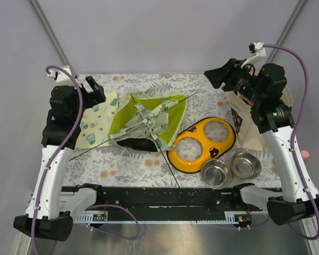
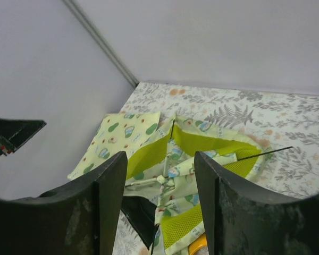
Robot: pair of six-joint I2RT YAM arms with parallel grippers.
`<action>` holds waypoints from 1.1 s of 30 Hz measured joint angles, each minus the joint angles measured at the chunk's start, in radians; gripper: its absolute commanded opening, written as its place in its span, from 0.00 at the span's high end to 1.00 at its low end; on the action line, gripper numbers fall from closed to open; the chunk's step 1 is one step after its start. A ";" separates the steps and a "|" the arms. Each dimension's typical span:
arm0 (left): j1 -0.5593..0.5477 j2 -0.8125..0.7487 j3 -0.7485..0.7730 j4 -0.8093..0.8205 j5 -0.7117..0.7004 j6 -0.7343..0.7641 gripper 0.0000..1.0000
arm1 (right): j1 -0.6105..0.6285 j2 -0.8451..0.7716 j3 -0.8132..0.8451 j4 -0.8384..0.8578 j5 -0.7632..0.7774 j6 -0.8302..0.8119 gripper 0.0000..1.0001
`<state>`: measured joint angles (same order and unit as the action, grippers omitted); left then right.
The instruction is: Set up the pet tent
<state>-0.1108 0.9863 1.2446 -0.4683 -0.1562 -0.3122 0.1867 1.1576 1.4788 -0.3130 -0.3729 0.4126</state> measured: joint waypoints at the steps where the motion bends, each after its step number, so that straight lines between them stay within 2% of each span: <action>1: 0.000 -0.009 -0.005 0.001 0.008 0.000 0.01 | 0.024 0.006 0.005 -0.004 0.006 -0.006 0.34; 10: 0.000 -0.022 -0.012 0.011 0.074 0.001 0.01 | 0.390 0.082 0.030 -0.090 0.085 -0.196 0.26; 15: 0.000 0.005 -0.021 0.015 0.131 -0.001 0.01 | 0.537 0.127 -0.085 -0.079 0.152 -0.270 0.27; 20: 0.000 0.103 -0.026 0.014 0.208 -0.044 0.01 | 0.604 0.252 -0.231 -0.043 0.222 -0.258 0.39; 22: 0.000 0.150 -0.032 0.016 0.244 -0.076 0.01 | 0.621 0.324 -0.261 -0.035 0.264 -0.252 0.41; 27: 0.000 0.250 -0.079 0.052 0.315 -0.179 0.01 | 0.668 0.466 -0.274 -0.008 0.357 -0.248 0.35; 33: -0.001 0.332 -0.097 0.072 0.342 -0.263 0.02 | 0.718 0.542 -0.247 0.055 0.419 -0.248 0.35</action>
<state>-0.1116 1.3178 1.1473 -0.3965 0.1860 -0.5751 0.9047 1.7000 1.2316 -0.2577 0.0463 0.1642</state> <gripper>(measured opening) 0.987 0.649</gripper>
